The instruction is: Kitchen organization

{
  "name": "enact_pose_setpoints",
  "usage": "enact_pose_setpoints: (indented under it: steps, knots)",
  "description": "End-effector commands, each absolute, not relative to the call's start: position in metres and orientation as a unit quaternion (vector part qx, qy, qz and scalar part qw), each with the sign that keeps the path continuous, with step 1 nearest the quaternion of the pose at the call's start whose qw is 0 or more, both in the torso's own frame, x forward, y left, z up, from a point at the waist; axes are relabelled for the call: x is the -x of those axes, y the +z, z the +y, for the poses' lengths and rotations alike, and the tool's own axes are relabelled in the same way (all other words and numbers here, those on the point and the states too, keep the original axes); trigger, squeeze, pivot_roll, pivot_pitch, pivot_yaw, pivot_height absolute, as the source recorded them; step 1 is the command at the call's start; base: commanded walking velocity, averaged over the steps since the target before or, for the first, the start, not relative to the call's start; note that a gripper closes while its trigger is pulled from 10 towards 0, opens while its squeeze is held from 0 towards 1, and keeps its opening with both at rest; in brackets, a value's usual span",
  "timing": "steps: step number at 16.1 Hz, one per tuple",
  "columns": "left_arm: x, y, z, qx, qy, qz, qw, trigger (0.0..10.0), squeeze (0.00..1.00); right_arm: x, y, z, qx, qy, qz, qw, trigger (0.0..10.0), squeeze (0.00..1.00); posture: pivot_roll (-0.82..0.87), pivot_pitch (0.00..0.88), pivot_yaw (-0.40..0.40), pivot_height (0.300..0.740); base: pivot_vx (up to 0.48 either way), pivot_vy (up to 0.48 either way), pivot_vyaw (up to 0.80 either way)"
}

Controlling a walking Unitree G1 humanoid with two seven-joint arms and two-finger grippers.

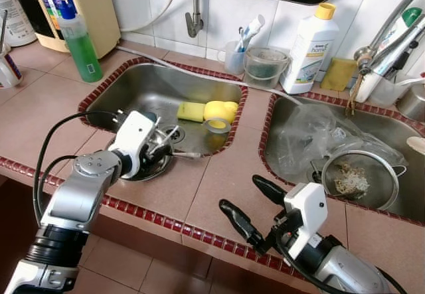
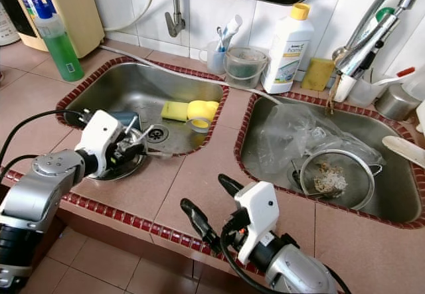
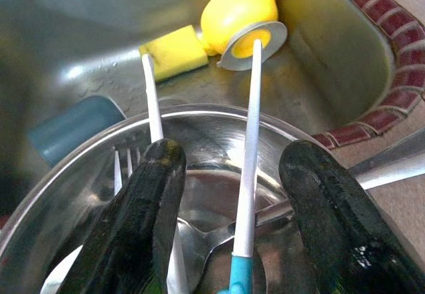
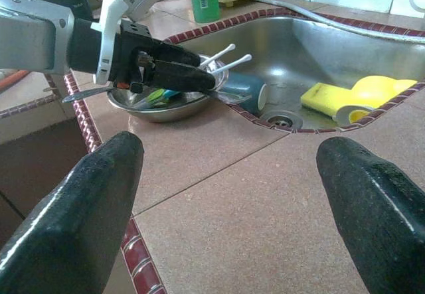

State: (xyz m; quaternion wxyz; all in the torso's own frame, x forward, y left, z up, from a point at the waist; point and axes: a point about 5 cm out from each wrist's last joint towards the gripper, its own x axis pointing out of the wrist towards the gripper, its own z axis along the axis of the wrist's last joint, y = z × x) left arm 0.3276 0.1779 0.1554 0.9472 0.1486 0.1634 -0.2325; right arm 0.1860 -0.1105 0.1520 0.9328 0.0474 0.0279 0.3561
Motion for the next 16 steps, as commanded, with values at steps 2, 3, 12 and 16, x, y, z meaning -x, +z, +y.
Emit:
enact_pose_setpoints:
  steps: [2, 3, 12, 16]
  knots:
    - [-0.328, 0.150, 0.181, -0.141, -0.220, 0.186, 0.947, 10.0, 0.00, -0.184, 0.155, -0.109, -0.044, 0.364, 0.027, 0.930, 10.0, 0.00, -0.15, 0.097, -0.029, 0.740, 0.000, 0.000, 0.00]
    - [-0.328, 0.149, 0.182, -0.136, -0.217, 0.191, 0.948, 10.0, 0.00, -0.184, 0.155, -0.109, -0.044, 0.364, 0.027, 0.930, 10.0, 0.00, -0.15, 0.097, -0.030, 0.740, 0.000, 0.000, 0.00]
    - [-0.327, 0.143, 0.187, -0.083, -0.195, 0.231, 0.950, 10.0, 0.00, -0.185, 0.155, -0.111, -0.041, 0.366, 0.027, 0.929, 10.0, 0.00, -0.15, 0.094, -0.038, 0.740, 0.000, 0.000, 0.00]
    - [-0.327, 0.152, 0.181, -0.085, -0.219, 0.195, 0.952, 9.4, 0.00, -0.185, 0.155, -0.111, -0.041, 0.367, 0.027, 0.929, 10.0, 0.00, -0.14, 0.091, -0.039, 0.740, 0.000, 0.000, 0.00]
